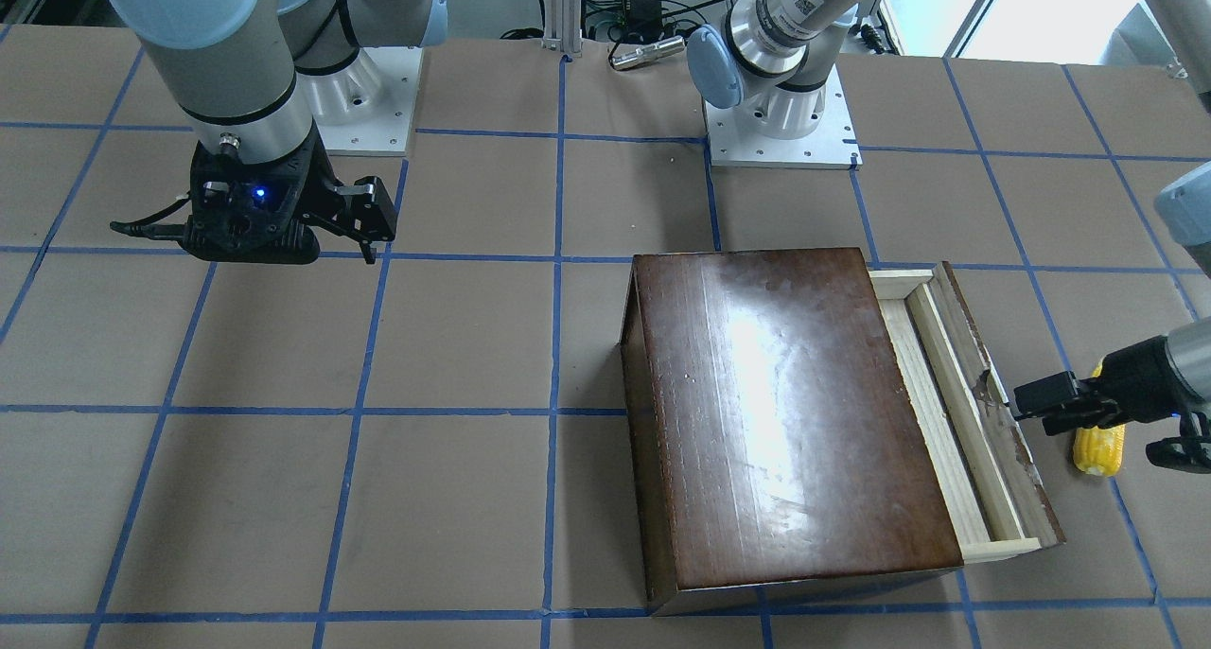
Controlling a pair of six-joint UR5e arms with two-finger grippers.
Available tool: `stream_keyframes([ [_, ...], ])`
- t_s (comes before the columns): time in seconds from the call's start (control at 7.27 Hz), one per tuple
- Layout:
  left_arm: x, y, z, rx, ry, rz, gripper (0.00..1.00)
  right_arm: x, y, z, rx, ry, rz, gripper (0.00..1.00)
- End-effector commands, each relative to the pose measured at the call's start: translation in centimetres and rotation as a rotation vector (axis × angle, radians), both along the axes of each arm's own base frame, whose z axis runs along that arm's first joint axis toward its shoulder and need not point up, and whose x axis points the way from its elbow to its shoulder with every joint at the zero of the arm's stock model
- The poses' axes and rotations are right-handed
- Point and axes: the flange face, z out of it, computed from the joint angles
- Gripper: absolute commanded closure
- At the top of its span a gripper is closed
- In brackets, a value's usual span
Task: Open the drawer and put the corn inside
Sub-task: 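Pull the drawer outward from the cabinet with the left gripper, then release the handle and move the left gripper toward the corn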
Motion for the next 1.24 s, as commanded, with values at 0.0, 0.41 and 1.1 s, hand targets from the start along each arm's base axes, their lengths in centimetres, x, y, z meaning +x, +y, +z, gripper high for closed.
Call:
stream_keyframes([
  [0.0,0.5,-0.2,0.0,0.002,-0.014,-0.029,0.05,0.0,0.0,0.1,-0.003,0.000,0.000,0.00],
  [0.41,2.4,0.5,1.6,-0.002,-0.028,-0.021,0.05,0.0,0.0,0.0,0.000,0.000,0.000,0.00],
  [1.1,7.6,0.9,12.2,0.017,-0.166,-0.066,0.00,0.0,0.0,0.1,-0.003,0.000,0.000,0.00],
])
